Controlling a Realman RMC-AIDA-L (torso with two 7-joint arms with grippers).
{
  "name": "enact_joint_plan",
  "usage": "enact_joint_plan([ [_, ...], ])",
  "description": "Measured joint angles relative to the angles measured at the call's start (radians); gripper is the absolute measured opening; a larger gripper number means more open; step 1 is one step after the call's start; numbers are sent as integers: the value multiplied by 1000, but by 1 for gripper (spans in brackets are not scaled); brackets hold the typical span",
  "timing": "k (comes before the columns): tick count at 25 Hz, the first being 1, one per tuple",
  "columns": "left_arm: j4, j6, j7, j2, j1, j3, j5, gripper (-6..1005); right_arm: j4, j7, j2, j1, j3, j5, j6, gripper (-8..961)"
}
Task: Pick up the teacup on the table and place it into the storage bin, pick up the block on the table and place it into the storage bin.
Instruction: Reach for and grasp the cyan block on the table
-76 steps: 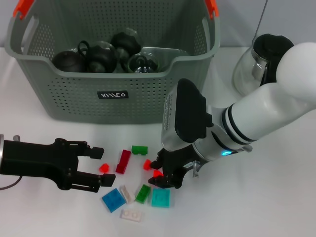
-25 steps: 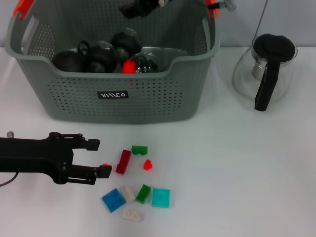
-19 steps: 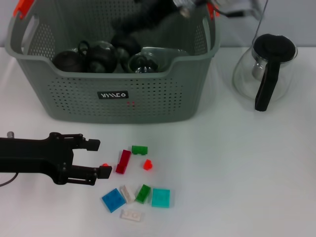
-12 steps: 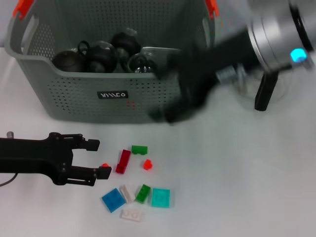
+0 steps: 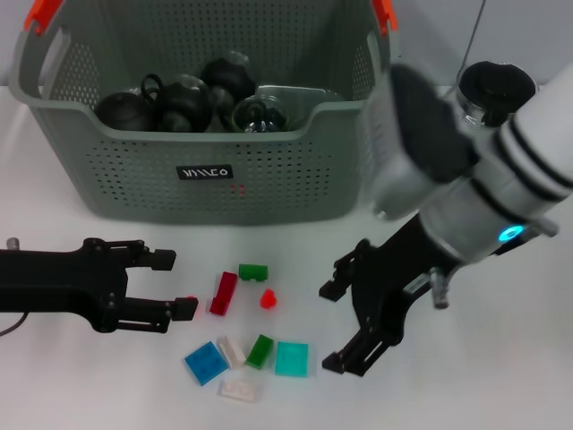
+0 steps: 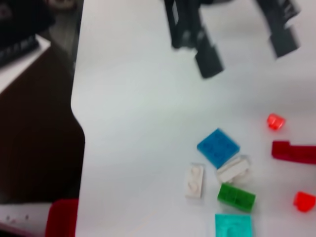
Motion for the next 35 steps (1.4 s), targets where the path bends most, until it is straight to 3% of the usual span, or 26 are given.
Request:
enact_joint_plan([
  [9, -14, -5, 0, 0, 1, -2, -3, 845, 106, 38, 5, 42, -260, -2, 246, 930],
  [16, -21, -15, 1, 0, 1, -2, -4, 845, 173, 72, 11, 74, -404, 1, 378, 929],
  [35, -54, -26, 28, 6, -2, -31, -3, 844, 202, 142, 22, 83, -532, 6, 504, 884],
])
